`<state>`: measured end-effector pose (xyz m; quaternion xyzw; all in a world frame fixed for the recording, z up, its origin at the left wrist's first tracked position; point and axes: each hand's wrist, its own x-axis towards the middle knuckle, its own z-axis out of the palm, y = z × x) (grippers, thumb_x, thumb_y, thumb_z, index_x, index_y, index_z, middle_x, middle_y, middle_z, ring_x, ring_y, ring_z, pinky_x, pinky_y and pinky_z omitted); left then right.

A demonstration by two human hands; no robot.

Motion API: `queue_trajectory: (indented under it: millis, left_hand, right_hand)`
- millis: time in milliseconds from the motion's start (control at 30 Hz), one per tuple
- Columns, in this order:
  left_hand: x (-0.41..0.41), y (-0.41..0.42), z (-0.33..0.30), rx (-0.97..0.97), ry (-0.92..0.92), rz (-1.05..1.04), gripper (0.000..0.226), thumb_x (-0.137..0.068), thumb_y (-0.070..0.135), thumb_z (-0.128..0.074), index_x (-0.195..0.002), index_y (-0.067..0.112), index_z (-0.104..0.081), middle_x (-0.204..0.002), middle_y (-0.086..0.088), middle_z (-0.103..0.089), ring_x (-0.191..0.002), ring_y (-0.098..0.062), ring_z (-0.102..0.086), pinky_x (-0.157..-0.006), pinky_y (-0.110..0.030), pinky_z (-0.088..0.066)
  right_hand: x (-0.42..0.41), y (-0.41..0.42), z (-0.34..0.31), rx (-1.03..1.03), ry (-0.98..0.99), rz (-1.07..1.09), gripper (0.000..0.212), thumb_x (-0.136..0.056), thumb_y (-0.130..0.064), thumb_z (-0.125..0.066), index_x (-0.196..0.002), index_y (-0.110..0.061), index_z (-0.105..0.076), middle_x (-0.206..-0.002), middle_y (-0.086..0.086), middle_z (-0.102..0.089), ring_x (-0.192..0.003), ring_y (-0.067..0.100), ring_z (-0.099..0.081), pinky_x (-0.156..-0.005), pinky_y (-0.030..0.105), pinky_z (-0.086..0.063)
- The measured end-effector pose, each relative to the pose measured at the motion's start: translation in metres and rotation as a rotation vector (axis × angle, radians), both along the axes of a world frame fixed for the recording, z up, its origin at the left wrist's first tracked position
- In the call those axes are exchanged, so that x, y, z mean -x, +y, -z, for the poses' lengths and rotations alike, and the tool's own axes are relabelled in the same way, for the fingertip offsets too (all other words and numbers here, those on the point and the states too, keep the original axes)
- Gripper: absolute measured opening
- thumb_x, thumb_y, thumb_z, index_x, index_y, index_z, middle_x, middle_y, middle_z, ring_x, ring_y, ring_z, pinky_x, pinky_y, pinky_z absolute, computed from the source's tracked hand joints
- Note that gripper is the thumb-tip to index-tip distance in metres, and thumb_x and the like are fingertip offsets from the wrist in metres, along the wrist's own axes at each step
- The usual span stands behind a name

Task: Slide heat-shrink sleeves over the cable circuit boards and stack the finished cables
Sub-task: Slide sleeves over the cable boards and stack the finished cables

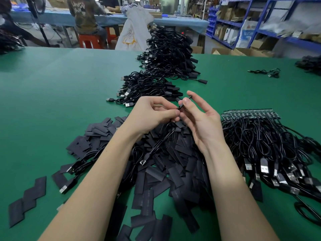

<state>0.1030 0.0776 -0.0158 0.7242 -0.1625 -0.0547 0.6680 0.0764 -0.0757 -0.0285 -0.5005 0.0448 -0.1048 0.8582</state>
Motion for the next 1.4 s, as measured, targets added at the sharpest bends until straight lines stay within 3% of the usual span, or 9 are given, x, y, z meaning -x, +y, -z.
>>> queue_trajectory:
  millis: [300,500,667,800,967,1100,1167,1300,1400]
  left_hand:
    - [0.001,-0.001,-0.003,0.019,0.043,-0.033,0.007,-0.081,-0.002,-0.079,-0.085,0.001,-0.074,-0.077,-0.017,-0.076,-0.069,-0.016,-0.073,-0.063,-0.017,-0.054]
    - [0.001,-0.003,-0.002,-0.004,0.066,-0.033,0.010,-0.085,0.004,-0.078,-0.093,-0.001,-0.075,-0.083,-0.016,-0.077,-0.072,-0.014,-0.072,-0.074,-0.022,-0.058]
    - [0.002,-0.003,-0.004,0.015,0.067,-0.034,0.011,-0.085,0.000,-0.077,-0.094,-0.006,-0.074,-0.074,-0.010,-0.076,-0.064,-0.009,-0.071,-0.061,-0.015,-0.054]
    - [0.002,-0.003,-0.004,0.022,0.079,-0.047,0.007,-0.085,0.000,-0.077,-0.091,-0.003,-0.074,-0.073,-0.009,-0.076,-0.063,-0.008,-0.071,-0.059,-0.013,-0.052]
    - [0.000,-0.003,-0.004,-0.079,0.128,-0.012,0.020,-0.082,0.019,-0.083,-0.097,0.009,-0.075,-0.083,-0.022,-0.072,-0.073,-0.014,-0.061,-0.074,-0.024,-0.047]
    - [-0.003,0.005,-0.004,-0.338,0.148,0.120,0.014,-0.084,0.025,-0.082,-0.094,0.020,-0.074,-0.073,0.004,-0.065,-0.072,-0.015,-0.053,-0.074,-0.024,-0.047]
    - [-0.002,0.004,-0.003,-0.333,0.124,0.157,0.006,-0.088,0.019,-0.078,-0.090,0.018,-0.073,-0.064,0.009,-0.062,-0.066,-0.012,-0.051,-0.067,-0.019,-0.045]
    - [0.002,0.000,-0.006,-0.193,0.089,0.115,0.012,-0.095,0.014,-0.070,-0.099,0.003,-0.072,-0.075,-0.004,-0.073,-0.068,-0.011,-0.072,-0.053,-0.011,-0.045]
    - [-0.001,-0.003,-0.009,-0.249,-0.067,0.003,0.010,-0.095,0.018,-0.071,-0.096,0.008,-0.074,-0.078,-0.011,-0.073,-0.067,-0.013,-0.071,-0.064,-0.019,-0.054]
  right_hand:
    - [-0.001,0.003,0.002,0.041,0.002,-0.009,0.028,-0.087,-0.008,-0.077,-0.113,-0.019,-0.074,-0.089,0.009,-0.077,-0.075,0.018,-0.071,-0.073,0.028,-0.059]
    - [-0.002,0.004,0.004,0.061,0.014,0.077,0.025,-0.086,-0.006,-0.078,-0.109,-0.018,-0.075,-0.082,0.004,-0.078,-0.069,0.013,-0.068,-0.070,0.021,-0.058]
    - [-0.004,0.004,0.006,0.043,0.018,0.036,0.026,-0.087,-0.005,-0.077,-0.110,-0.018,-0.074,-0.088,0.007,-0.078,-0.078,0.016,-0.072,-0.077,0.026,-0.060]
    - [-0.004,0.006,0.005,0.043,0.008,0.050,0.026,-0.087,-0.003,-0.076,-0.107,-0.018,-0.074,-0.084,0.007,-0.078,-0.074,0.016,-0.071,-0.075,0.024,-0.059]
    - [-0.003,0.004,0.003,-0.087,0.041,0.115,0.021,-0.087,-0.001,-0.076,-0.104,-0.013,-0.075,-0.089,0.010,-0.077,-0.076,0.014,-0.071,-0.072,0.021,-0.058]
    - [-0.003,-0.004,0.000,-0.167,0.046,0.188,0.022,-0.088,0.000,-0.075,-0.107,-0.009,-0.073,-0.083,0.006,-0.077,-0.073,0.011,-0.072,-0.072,0.020,-0.058]
    - [-0.003,-0.006,-0.001,-0.189,0.048,0.213,0.022,-0.088,-0.001,-0.075,-0.108,-0.009,-0.073,-0.083,0.005,-0.077,-0.073,0.010,-0.073,-0.073,0.020,-0.058]
    - [-0.003,-0.008,-0.002,-0.180,0.036,0.236,0.031,-0.090,-0.009,-0.075,-0.121,-0.009,-0.069,-0.084,0.004,-0.077,-0.077,0.012,-0.074,-0.073,0.022,-0.059]
    - [-0.003,-0.014,-0.002,-0.141,0.059,0.193,0.045,-0.096,-0.030,-0.070,-0.136,-0.015,-0.055,-0.103,0.012,-0.077,-0.091,0.021,-0.077,-0.075,0.026,-0.061]
